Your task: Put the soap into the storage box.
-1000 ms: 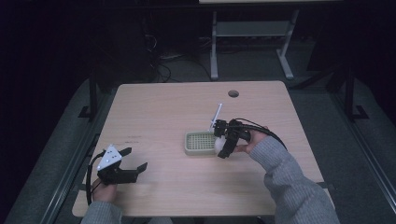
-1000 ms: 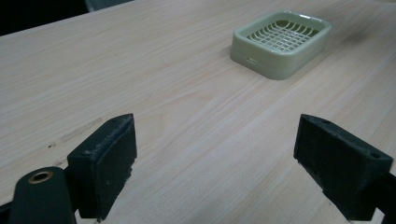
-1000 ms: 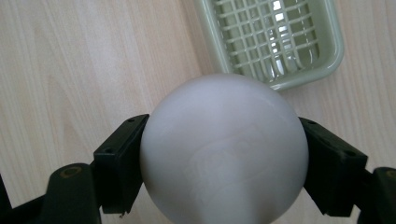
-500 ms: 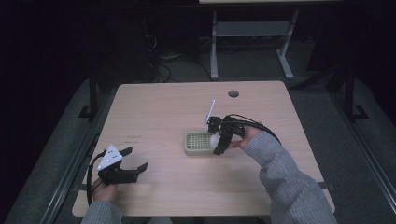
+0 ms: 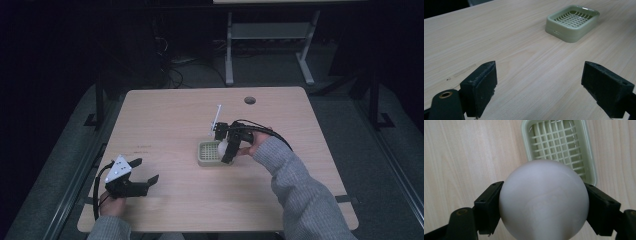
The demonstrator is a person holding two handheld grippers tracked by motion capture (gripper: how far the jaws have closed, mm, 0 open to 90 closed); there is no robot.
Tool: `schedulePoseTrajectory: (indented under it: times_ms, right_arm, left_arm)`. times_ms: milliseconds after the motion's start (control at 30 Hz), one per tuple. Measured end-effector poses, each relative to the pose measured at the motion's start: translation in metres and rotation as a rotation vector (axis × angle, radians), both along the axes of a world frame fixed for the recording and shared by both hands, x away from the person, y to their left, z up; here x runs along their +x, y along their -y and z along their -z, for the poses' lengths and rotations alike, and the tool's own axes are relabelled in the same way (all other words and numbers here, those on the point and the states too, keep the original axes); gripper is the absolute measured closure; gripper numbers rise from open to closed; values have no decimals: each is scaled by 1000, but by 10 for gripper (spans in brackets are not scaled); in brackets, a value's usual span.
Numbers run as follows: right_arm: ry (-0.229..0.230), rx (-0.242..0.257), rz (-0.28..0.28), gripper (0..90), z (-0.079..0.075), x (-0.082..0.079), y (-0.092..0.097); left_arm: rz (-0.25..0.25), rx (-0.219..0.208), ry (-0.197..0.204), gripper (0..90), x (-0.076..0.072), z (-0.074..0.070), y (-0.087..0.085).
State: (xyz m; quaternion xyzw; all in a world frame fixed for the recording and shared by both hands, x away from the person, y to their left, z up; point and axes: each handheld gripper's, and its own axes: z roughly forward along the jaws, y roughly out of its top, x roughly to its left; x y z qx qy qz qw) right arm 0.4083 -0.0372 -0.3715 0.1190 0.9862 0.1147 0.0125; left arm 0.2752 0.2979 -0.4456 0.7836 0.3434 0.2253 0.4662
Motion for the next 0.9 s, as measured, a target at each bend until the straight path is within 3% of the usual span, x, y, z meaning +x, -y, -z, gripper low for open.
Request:
schedulePoseTrajectory:
  times_ms: [467,600,900]
  right_arm:
    - [-16,16,-4,230,6,11,-15]
    - [-12,-14,-6,230,6,14,-21]
    - [-12,-20,0,230,8,20,-30]
  left_arm:
    - [5,8,1,128,0,0,-1]
    - [0,0,-1,128,0,-1,0]
    - [-2,-7,-3,128,0,-1,-1]
